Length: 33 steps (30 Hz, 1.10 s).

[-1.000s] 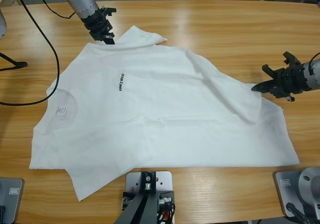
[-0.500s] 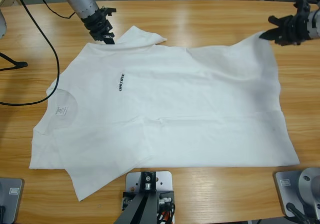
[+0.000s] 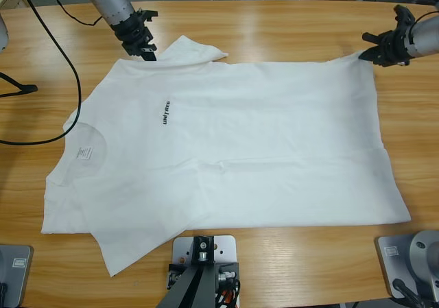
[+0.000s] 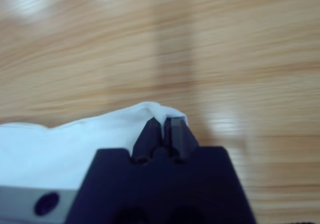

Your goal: Fold clothes

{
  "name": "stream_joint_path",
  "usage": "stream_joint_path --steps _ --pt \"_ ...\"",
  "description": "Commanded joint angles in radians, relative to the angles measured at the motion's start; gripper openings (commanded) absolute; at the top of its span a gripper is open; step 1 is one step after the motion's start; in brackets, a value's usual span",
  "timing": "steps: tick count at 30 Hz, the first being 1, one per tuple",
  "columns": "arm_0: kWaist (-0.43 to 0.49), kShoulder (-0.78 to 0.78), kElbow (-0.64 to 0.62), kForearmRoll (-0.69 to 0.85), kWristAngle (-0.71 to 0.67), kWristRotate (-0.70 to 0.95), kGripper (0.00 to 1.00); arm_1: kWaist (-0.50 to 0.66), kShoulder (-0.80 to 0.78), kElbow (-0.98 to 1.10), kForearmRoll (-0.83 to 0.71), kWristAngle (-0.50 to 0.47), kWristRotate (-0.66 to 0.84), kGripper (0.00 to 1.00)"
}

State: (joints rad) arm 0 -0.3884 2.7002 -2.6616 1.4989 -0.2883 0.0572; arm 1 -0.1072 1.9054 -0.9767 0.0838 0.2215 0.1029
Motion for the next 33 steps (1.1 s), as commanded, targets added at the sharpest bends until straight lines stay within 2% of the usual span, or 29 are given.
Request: stream_joint_path --steps 1,7,14,22,24,29,33 --pt "0.023 0.016 -0.563 0.147 0.016 -0.031 0.0 -0.025 0.044 0.015 -0.018 0.006 -0.006 0.0" --pt "0.023 -0.036 -0.564 0.103 -0.022 -0.061 0.0 -0.025 -0.054 0.05 0.016 0.046 -0.006 0.0" --pt "0.015 -0.137 -0.563 0.107 -0.134 -0.068 0.0 -0.025 -0.165 0.104 0.092 0.169 -0.009 0.0" --pt "-0.027 -0.221 -0.524 0.166 -0.175 -0.037 0.0 -0.025 -0.197 0.121 0.169 0.182 -0.009 0.0" --pt "-0.04 -0.265 -0.443 0.167 -0.187 -0.035 0.0 -0.025 -0.22 0.119 0.212 0.175 -0.007 0.0" --pt "-0.053 -0.46 -0.012 0.164 -0.166 0.039 0.0 -0.026 -0.253 0.112 0.334 0.145 -0.006 0.0" --pt "-0.038 -0.501 0.119 0.163 -0.164 0.07 0.0 -0.026 -0.262 0.089 0.421 0.117 -0.008 0.0"
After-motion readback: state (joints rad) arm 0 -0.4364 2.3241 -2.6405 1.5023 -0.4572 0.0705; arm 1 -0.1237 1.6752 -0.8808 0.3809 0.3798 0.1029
